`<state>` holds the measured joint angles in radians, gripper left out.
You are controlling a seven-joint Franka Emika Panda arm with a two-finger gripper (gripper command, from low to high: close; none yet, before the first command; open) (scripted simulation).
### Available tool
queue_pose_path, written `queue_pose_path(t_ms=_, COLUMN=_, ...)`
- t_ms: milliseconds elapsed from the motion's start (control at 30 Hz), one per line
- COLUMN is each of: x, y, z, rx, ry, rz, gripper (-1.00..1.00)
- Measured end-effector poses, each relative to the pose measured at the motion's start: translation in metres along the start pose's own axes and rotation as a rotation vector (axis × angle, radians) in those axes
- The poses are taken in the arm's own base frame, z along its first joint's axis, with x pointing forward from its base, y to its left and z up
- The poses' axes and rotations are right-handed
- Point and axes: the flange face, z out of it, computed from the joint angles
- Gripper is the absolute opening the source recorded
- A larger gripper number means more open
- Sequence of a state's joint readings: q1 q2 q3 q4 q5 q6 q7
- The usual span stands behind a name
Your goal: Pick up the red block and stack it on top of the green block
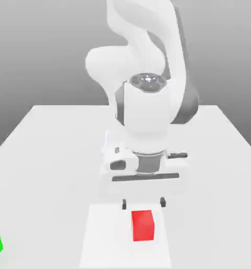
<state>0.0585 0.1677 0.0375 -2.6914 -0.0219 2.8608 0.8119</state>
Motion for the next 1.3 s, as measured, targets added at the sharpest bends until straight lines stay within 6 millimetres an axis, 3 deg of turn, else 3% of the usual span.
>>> queue_pose_path(t_ms=67, x=-0.001, y=0.001, z=0.022, rx=-0.001, ry=-0.001, rz=0.000, gripper=0.00)
queue_pose_path(t_ms=100, x=-0.001, y=0.001, z=0.030, rx=-0.001, ry=-0.002, rz=-0.001, gripper=-1.00)
queue_pose_path(t_ms=333, x=-0.001, y=0.001, z=0.031, rx=-0.002, ry=-0.001, rz=0.000, gripper=-1.00)
queue_pose_path(t_ms=533, x=0.002, y=0.002, z=-0.024, rx=-0.001, ry=-0.001, rz=0.004, gripper=-1.00)
queue_pose_path(t_ms=733, x=0.120, y=0.062, z=-0.043, rx=0.004, ry=-0.011, rz=0.132, gripper=-1.00)
queue_pose_path(t_ms=867, x=0.192, y=0.129, z=-0.053, rx=0.005, ry=-0.011, rz=0.214, gripper=-1.00)
queue_pose_path(t_ms=1000, x=0.249, y=0.211, z=-0.062, rx=0.003, ry=-0.006, rz=0.289, gripper=-1.00)
queue_pose_path(t_ms=1067, x=0.265, y=0.239, z=-0.044, rx=0.001, ry=-0.003, rz=0.311, gripper=-1.00)
queue_pose_path(t_ms=1133, x=0.269, y=0.246, z=-0.014, rx=0.000, ry=-0.002, rz=0.317, gripper=-1.00)
queue_pose_path(t_ms=1167, x=0.269, y=0.247, z=-0.007, rx=0.000, ry=-0.002, rz=0.318, gripper=1.00)
queue_pose_path(t_ms=1300, x=0.269, y=0.247, z=-0.007, rx=0.000, ry=-0.002, rz=0.318, gripper=1.00)
